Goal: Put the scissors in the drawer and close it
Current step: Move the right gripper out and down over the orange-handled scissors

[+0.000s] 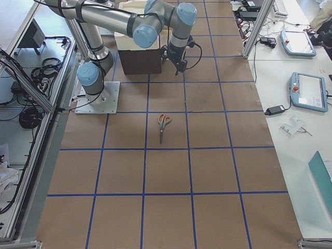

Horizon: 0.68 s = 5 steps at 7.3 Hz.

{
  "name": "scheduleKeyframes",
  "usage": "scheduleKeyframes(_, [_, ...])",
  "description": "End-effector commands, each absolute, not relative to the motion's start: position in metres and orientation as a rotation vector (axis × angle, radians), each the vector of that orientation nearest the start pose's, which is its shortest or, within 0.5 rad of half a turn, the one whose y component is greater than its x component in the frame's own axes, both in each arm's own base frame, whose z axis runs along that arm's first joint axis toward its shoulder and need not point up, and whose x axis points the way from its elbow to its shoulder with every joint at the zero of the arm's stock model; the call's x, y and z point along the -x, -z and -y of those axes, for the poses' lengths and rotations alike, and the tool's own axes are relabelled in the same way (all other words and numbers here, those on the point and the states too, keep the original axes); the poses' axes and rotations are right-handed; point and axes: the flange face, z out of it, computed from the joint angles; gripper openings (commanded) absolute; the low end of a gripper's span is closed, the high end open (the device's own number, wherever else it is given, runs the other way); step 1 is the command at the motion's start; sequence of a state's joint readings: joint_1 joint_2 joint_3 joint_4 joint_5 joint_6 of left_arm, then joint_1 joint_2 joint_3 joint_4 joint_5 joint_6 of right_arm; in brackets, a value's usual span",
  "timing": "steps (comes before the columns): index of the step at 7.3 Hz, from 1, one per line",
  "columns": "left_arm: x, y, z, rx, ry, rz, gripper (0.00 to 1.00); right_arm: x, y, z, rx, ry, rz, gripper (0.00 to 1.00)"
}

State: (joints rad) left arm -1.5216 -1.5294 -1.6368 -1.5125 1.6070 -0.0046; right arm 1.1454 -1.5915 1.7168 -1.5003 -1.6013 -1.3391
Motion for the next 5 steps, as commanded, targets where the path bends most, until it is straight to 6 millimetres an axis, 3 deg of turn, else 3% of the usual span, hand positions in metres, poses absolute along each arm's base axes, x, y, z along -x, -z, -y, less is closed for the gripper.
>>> scheduleKeyframes(1, [0.106,-0.481,0.483,0.084,0.051,-3.102,1.00,0.156,-0.369,0.451,1.549,-0.173,-2.549,1.00])
scheduleKeyframes(3, [0.107,-0.481,0.483,0.082,0.051,-3.104,1.00,0.204,-0.302,0.423,1.710,-0.107,-2.508,1.00])
scheduleKeyframes(5, [0.108,-0.486,0.481,0.089,0.064,-3.116,1.00,0.222,-0.249,0.389,1.823,-0.036,-2.461,1.00])
